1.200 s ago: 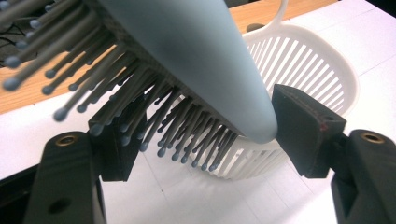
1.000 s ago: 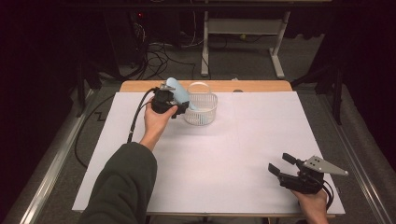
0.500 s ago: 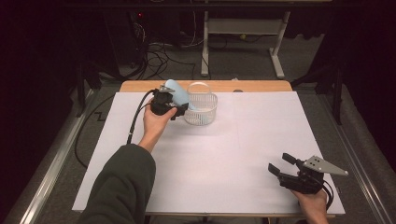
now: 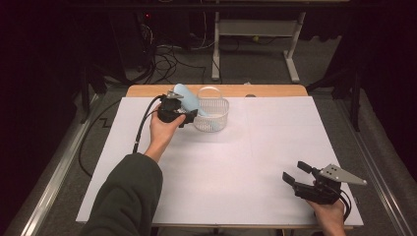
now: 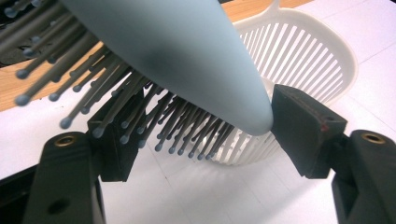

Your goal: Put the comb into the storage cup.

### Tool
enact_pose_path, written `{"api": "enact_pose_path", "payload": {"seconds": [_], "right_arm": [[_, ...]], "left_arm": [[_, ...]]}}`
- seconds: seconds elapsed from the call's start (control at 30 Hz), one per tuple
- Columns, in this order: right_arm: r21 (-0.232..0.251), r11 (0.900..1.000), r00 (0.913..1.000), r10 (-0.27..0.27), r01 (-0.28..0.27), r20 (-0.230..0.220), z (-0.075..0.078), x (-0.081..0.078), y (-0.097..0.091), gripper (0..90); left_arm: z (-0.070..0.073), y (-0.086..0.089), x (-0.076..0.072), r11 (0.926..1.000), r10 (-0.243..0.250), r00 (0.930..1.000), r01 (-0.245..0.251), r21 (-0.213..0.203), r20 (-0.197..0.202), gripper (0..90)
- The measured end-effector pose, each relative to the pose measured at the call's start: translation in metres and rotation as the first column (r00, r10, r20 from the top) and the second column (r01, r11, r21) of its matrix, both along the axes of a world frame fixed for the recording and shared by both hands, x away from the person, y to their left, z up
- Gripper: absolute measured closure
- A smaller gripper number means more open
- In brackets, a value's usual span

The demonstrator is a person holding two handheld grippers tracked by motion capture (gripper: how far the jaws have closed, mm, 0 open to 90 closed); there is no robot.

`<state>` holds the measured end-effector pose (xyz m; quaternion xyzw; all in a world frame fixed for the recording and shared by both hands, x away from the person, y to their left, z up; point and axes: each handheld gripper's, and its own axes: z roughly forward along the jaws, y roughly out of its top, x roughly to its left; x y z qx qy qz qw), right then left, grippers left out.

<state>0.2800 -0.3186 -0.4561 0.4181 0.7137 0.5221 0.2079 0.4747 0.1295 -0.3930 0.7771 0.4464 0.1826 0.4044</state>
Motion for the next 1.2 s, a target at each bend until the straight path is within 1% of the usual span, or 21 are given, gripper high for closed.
{"api": "enact_pose_path", "payload": {"seconds": [0.23,0.3,0.33,0.67,0.77,1.07,1.2], "right_arm": [[0.001,1.0,1.0,-0.001,0.001,-0.001,0.0,0.0,0.0,25.0],[0.001,1.0,1.0,0.0,0.0,-0.001,0.0,0.0,0.0,25.0],[0.002,1.0,1.0,0.0,0.0,-0.001,0.0,0.0,0.0,25.0],[0.0,1.0,1.0,-0.001,0.001,-0.002,0.0,0.0,0.0,25.1],[-0.002,1.0,1.0,0.0,0.0,0.0,0.0,0.0,0.0,25.2],[-0.001,1.0,1.0,-0.002,0.002,0.0,0.0,0.0,0.0,25.2],[-0.001,1.0,1.0,-0.003,0.003,0.002,0.0,0.0,0.0,25.1]], "left_arm": [[0.001,0.0,-0.001,1.0,-0.002,1.0,0.002,0.002,-0.004,28.9],[0.001,0.0,-0.003,0.9996,0.001,1.0,-0.002,0.027,0.007,28.8],[0.002,0.0,-0.003,0.9995,0.001,1.0,-0.001,0.031,0.008,28.8],[0.001,0.001,-0.005,0.9997,0.0,1.0,-0.001,0.024,0.005,28.2],[0.0,0.002,-0.006,0.9994,0.001,1.0,-0.001,0.035,0.006,28.1],[0.0,0.004,-0.01,0.9995,-0.003,1.0,0.003,0.03,0.009,28.1],[0.0,0.007,-0.011,0.9999,-0.001,1.0,0.001,0.017,0.007,28.0]]}}
